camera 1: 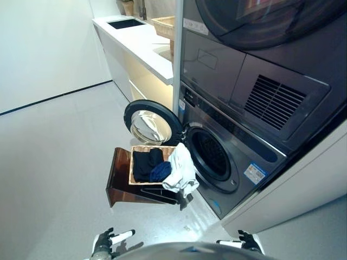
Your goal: Pick up the clothes and place them into the washing machine
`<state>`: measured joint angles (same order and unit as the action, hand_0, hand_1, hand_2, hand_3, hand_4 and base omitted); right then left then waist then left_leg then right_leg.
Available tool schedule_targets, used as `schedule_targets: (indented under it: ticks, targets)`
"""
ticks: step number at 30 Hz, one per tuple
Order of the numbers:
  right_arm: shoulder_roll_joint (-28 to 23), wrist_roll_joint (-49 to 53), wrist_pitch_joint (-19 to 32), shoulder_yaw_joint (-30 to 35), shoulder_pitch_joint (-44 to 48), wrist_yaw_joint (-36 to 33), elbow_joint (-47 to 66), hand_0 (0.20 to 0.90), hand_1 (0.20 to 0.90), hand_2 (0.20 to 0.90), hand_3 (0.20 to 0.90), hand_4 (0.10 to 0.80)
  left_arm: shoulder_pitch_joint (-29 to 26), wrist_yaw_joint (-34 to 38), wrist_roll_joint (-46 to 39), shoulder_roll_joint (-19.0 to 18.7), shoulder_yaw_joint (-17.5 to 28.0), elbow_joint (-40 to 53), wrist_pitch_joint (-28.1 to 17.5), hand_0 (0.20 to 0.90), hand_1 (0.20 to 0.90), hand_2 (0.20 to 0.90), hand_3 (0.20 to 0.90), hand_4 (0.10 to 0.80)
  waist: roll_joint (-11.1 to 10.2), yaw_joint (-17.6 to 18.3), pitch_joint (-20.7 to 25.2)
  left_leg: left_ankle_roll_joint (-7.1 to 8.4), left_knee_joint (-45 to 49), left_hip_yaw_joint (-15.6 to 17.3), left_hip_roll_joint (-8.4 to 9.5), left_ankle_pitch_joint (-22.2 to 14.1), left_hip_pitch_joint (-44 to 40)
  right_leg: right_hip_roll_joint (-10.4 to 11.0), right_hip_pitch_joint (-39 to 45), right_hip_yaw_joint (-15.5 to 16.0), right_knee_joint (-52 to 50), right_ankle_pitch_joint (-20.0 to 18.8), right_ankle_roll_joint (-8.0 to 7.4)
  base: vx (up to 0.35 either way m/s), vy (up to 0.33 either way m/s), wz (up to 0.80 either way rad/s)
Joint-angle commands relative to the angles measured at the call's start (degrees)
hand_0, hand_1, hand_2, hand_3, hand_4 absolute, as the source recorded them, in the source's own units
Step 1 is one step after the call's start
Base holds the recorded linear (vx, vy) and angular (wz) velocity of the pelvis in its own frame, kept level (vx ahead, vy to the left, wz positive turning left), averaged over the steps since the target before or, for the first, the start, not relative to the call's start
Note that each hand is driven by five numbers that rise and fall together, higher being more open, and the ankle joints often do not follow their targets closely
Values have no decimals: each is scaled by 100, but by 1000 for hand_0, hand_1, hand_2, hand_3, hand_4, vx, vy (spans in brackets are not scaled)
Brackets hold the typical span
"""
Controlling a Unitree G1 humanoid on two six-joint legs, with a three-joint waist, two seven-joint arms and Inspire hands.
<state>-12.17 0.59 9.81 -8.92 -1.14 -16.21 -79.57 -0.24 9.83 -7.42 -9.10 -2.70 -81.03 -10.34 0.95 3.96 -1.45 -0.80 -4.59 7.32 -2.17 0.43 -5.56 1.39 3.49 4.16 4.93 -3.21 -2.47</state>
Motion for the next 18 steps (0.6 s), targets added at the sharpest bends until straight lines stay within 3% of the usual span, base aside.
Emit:
schedule_targets:
  ticks: [1, 10, 15, 17, 18]
  targets:
    - [67, 83, 30, 22, 722, -170, -239, 900, 900, 900, 900, 800, -353, 42, 304, 72, -111, -360, -80, 900, 900, 900, 900, 800, -163, 84, -120, 283, -41, -72, 245, -308, -37, 69, -138, 63, 7, -86, -386, -19, -74, -1]
    - [28, 259, 70, 58, 782, -180, -148, 900, 900, 900, 900, 800, -513, 83, 362, 91, -284, -281, -14, 900, 900, 900, 900, 800, -106, 261, -241, 423, 154, 32, -3, -198, -59, -145, -118, -107, 7, 68, -178, -9, -144, 0]
    - [-180, 214, 63, 92, 856, -198, -128, 900, 900, 900, 900, 800, -700, 104, 293, 147, -399, -117, -40, 900, 900, 900, 900, 800, -205, 239, -509, 431, 1342, -163, 255, -455, 573, 48, -132, -125, 7, 8, -137, -32, -108, -5]
    - [-265, 169, 30, 105, 881, -236, -168, 900, 900, 900, 900, 800, -749, 128, 223, 153, -377, -88, -69, 900, 900, 900, 900, 800, -193, 174, -560, 359, 1221, -476, 465, -369, 915, 70, -196, -172, 1, 3, -127, -6, -23, -13]
    - [-324, 151, -5, 144, 880, -262, -230, 900, 900, 900, 900, 800, -741, 155, 162, 157, -365, -51, -91, 900, 900, 900, 900, 800, -170, 148, -559, 325, 1028, -581, 458, -255, 1055, 69, -218, -186, 0, -7, -134, 41, 7, -5]
